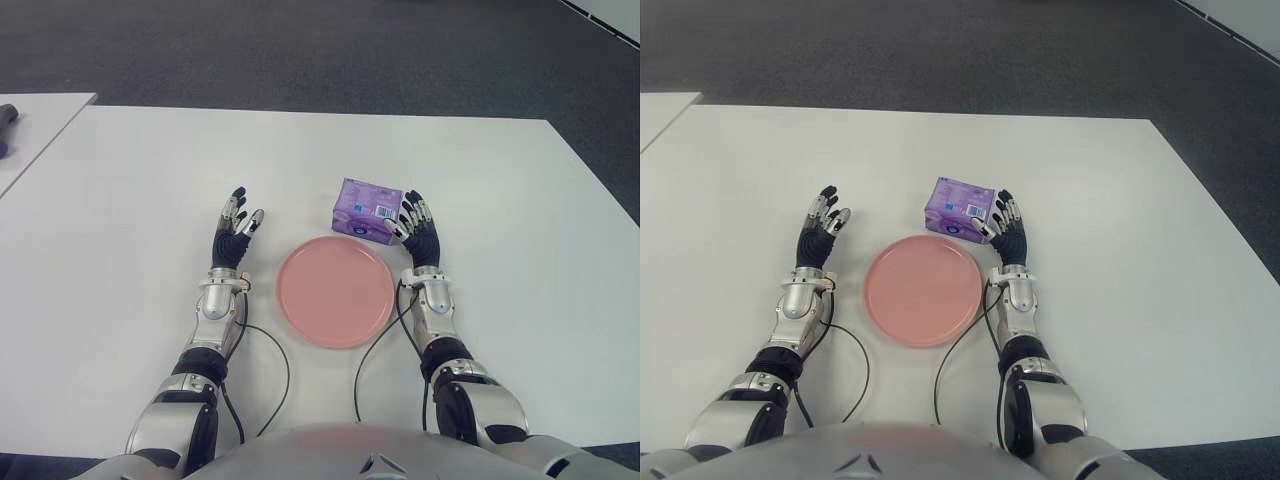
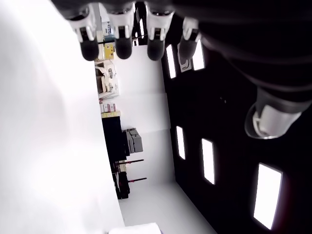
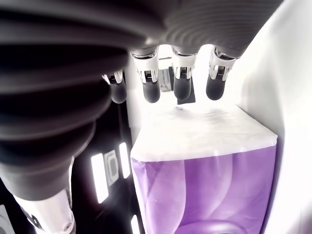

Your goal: Put the tissue paper into the plate.

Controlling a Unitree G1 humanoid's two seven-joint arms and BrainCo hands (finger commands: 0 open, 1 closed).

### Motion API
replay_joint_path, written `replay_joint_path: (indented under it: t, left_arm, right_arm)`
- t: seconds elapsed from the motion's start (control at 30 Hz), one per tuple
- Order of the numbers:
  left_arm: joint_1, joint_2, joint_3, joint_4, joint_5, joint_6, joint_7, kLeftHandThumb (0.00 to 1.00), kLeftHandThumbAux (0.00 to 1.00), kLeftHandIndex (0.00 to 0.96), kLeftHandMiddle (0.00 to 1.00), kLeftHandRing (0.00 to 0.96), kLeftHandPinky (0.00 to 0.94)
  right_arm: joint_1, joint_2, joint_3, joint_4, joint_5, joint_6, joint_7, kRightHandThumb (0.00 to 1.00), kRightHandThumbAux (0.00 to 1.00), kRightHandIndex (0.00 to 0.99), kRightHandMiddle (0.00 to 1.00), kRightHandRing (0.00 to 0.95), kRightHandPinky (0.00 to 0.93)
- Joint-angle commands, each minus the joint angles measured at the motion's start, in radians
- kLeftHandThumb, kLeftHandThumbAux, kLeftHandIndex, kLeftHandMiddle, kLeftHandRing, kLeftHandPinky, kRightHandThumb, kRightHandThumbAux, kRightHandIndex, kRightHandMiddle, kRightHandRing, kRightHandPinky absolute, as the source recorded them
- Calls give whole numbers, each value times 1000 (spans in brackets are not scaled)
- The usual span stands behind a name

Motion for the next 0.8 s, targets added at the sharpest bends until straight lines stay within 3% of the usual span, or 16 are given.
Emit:
replay_joint_path:
  t: [0.03,0.47,0.67,0.8]
  left_arm:
    - [19,4,-9,0,10,8,-4,0,453,0,0,0,0]
    - [22,2,-17,-3,9,1,-17,0,445,0,0,0,0]
    - [27,1,-22,-14,16,13,-8,0,433,0,0,0,0]
    - [30,-1,-26,-20,15,29,-4,0,424,0,0,0,0]
  right_arm:
    - [68,17,5,12,3,20,-6,69,747,20,9,4,36]
    - [85,15,10,-23,-3,25,-31,68,747,19,7,3,32]
    - [92,1,23,-29,-82,17,-165,63,728,10,1,0,12]
    - [75,-24,15,-145,-195,138,-391,92,697,7,0,0,4]
